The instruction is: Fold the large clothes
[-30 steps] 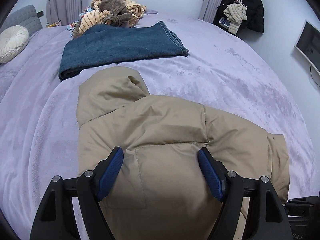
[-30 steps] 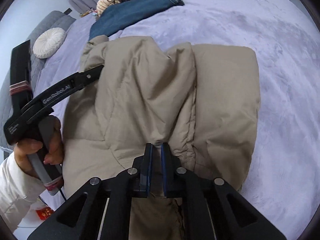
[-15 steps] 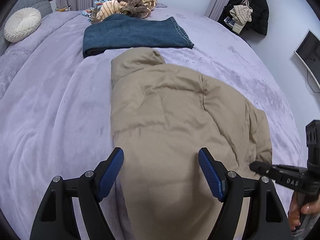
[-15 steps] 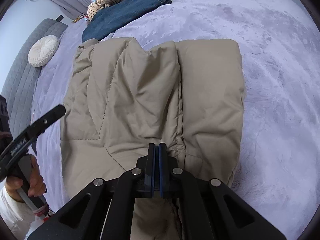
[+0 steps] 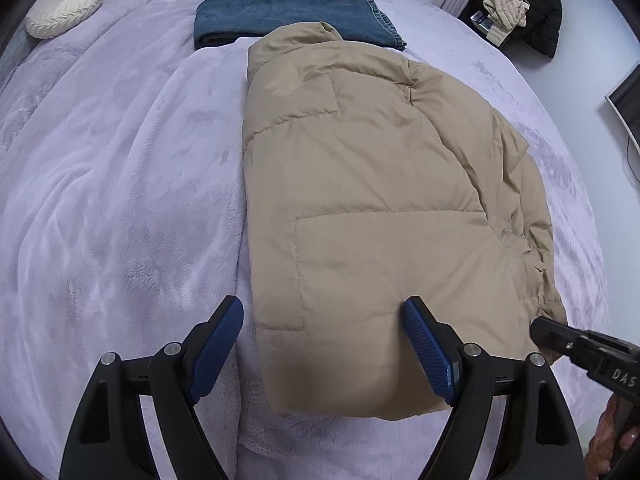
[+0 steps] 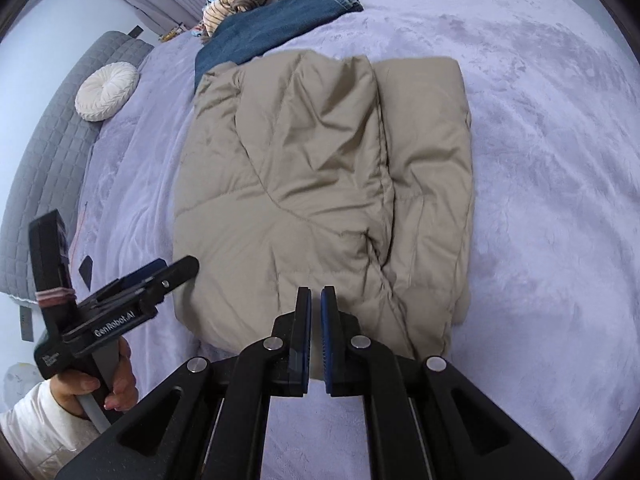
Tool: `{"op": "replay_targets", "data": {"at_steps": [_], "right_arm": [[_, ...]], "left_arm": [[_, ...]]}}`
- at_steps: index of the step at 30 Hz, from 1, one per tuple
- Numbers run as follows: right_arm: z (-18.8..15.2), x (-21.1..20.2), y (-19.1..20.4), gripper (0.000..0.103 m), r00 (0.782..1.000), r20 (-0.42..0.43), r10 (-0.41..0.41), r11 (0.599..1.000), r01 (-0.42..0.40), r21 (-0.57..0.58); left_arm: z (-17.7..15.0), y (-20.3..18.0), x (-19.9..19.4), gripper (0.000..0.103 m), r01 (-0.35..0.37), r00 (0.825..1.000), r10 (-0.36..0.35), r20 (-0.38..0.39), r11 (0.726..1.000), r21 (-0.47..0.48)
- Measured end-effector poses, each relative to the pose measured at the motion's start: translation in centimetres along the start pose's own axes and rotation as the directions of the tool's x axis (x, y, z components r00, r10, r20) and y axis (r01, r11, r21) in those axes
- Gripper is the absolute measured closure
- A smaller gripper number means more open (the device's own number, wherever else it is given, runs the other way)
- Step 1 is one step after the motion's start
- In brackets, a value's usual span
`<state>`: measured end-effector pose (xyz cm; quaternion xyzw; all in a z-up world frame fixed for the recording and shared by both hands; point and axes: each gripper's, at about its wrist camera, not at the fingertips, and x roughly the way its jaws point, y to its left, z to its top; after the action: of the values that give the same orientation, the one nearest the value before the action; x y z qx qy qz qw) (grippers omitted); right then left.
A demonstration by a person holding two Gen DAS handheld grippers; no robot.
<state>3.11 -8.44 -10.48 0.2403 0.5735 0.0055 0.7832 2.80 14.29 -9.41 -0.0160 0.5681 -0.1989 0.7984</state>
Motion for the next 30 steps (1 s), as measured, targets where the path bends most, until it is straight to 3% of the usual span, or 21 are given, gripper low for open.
{"op": "replay_targets", "data": {"at_steps": [4,10,28,30], "right_arm": [[-0.8,1.3,-0.9,0.098,0.997,-0.055,-0.052,0.998,0.054,0.032],[-1.2,-0.3,-1.2,0.098,0.996,-0.057,-0.068,0.996,0.072,0.056],[-3.7,-4.5,-0.9,0.097,0.999,-0.036,-0.016,0.999,0.017,0.033],[-4.1,-5.1,-1.0,0.097,1.000,-0.028,-0.012,0.999,0.013,0.030]], "left_arm": [[-0.2,0.0,-0.6,0.020,0.000,1.000,0.000,-0.013,1.000,0.002],[-0.6,-0.2,-1.9,0.020,0.002,1.000,-0.002,-0.021,1.000,0.009],[-4.5,-2.0,-6.7,0.020,-0.073,0.997,0.073,0.004,0.997,-0.004],[-5.2,-2.4,-7.2,0.004,-0.087,0.996,0.087,0.016,0.996,-0.005]]}}
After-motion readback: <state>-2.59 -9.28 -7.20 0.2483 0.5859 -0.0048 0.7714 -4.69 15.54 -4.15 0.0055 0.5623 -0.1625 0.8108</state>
